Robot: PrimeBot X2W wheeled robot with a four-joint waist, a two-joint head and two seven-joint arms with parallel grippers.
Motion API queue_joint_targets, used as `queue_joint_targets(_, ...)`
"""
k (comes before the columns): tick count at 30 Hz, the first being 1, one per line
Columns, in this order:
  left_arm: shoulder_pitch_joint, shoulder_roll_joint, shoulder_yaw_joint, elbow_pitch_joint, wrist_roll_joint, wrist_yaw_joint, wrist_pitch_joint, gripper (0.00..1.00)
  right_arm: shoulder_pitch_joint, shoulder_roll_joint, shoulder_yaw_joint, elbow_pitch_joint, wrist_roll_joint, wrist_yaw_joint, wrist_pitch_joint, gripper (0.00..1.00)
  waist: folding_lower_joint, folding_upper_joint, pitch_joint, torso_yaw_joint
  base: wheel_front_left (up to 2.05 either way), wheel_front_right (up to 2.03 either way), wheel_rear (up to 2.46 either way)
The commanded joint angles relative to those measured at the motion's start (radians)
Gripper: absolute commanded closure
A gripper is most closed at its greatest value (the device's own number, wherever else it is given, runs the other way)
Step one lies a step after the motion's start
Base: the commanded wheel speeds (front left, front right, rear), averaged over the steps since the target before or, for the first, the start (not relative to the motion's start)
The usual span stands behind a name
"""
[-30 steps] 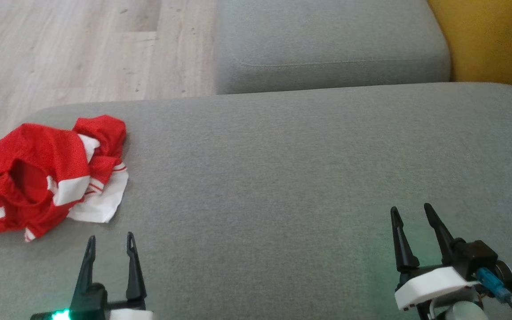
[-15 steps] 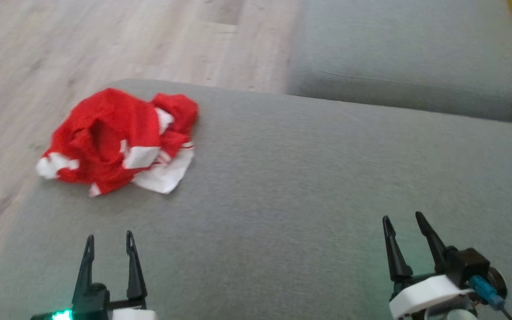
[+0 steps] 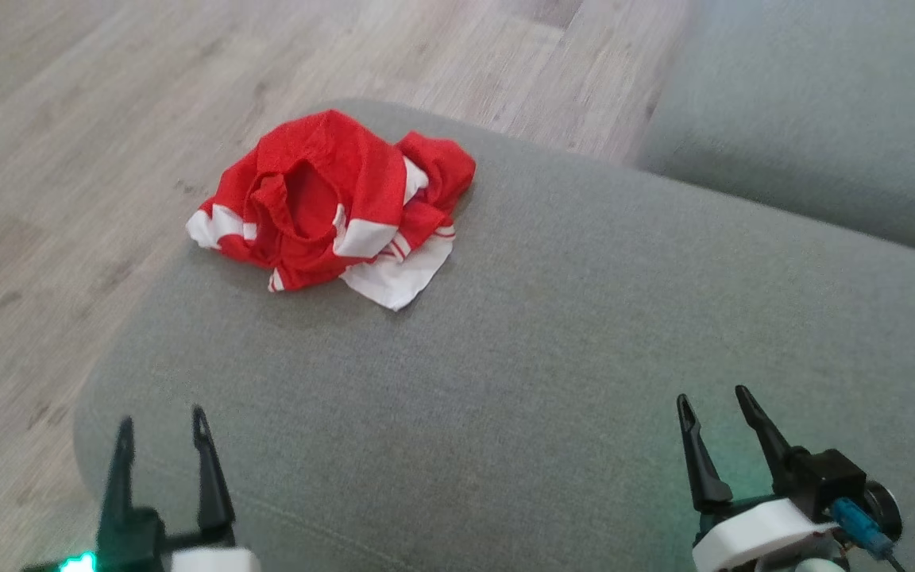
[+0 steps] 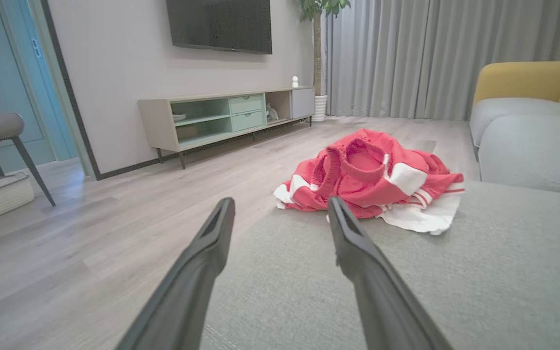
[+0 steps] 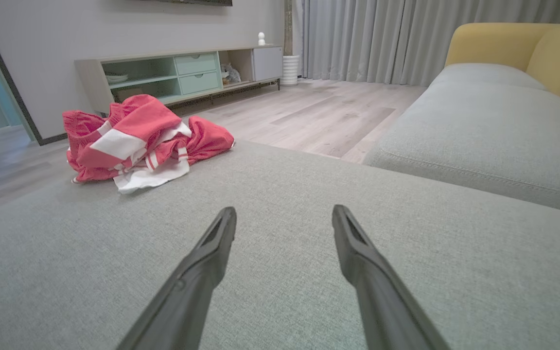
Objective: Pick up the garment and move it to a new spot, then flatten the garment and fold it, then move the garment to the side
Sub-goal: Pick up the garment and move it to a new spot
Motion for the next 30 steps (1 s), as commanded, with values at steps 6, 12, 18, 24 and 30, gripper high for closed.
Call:
queue_joint_targets(6, -0.199, 0.05, 0.059, -0.103, 0.03, 0.008, -0.01, 0.0, -0.054, -0.011, -0.009, -0.044, -0.094, -0.001, -0.011, 0.0, 0.0001, 0.0, 0.118, -0.005, 0.0, 0.0, 0.0)
queue_joint_targets(12, -0.413, 0.138, 0.074, -0.055, 0.003, -0.075, -0.01, 0.0, -0.091, -0.011, -0.044, -0.068, -0.211, -0.001, -0.011, 0.0, 0.0001, 0.0, 0.248, -0.018, 0.0, 0.0, 0.0)
queue_joint_targets(18, -0.635, 0.169, 0.041, 0.124, -0.034, -0.187, -0.01, 0.0, -0.083, -0.017, -0.078, -0.095, -0.311, -0.001, -0.011, 0.0, 0.0001, 0.0, 0.339, -0.01, 0.0, 0.0, 0.0)
queue_joint_targets(24, -0.8, 0.125, -0.048, 0.389, -0.043, -0.265, -0.01, 0.0, -0.071, -0.054, -0.105, -0.144, -0.345, -0.001, -0.011, 0.0, 0.0001, 0.0, 0.407, -0.004, 0.0, 0.0, 0.0)
queue_joint_targets(30, -0.892, 0.099, -0.097, 0.549, -0.045, -0.291, -0.01, 0.0, -0.082, -0.068, -0.108, -0.173, -0.354, -0.001, -0.011, 0.0, 0.0001, 0.0, 0.454, -0.024, 0.0, 0.0, 0.0)
